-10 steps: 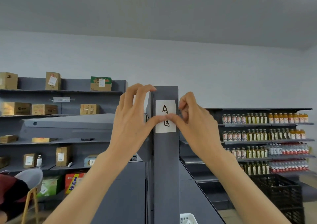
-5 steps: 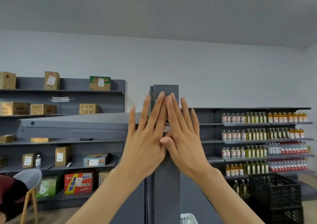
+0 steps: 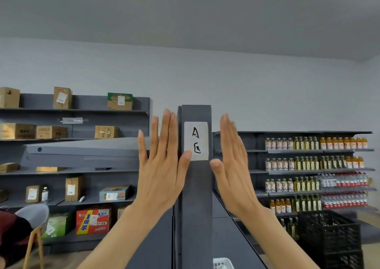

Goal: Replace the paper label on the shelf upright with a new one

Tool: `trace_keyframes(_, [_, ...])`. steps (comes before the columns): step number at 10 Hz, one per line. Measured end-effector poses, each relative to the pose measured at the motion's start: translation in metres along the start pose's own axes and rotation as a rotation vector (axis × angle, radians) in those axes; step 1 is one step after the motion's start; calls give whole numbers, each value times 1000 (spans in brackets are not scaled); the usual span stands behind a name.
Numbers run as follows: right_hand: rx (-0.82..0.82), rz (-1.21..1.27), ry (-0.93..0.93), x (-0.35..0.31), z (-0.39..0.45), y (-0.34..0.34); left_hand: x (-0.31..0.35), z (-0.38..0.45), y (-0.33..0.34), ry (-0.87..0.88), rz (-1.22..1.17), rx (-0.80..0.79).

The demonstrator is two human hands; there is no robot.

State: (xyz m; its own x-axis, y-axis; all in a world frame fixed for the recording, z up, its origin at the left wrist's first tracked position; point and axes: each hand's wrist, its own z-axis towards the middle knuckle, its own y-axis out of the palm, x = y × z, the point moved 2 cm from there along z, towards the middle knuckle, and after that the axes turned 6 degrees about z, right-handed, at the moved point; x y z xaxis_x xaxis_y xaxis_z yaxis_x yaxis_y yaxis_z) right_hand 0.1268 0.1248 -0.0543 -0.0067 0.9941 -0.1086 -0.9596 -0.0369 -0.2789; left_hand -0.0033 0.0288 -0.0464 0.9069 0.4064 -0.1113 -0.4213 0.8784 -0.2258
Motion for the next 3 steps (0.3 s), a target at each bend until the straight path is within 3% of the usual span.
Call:
trace_keyframes(2, [-102,-229,-71,-2,21,11,-7,4,2,58,139,-56])
trace_keyframes(3, [-9,-103,108,3,22,-5,-14,4,-4,42,75,-57])
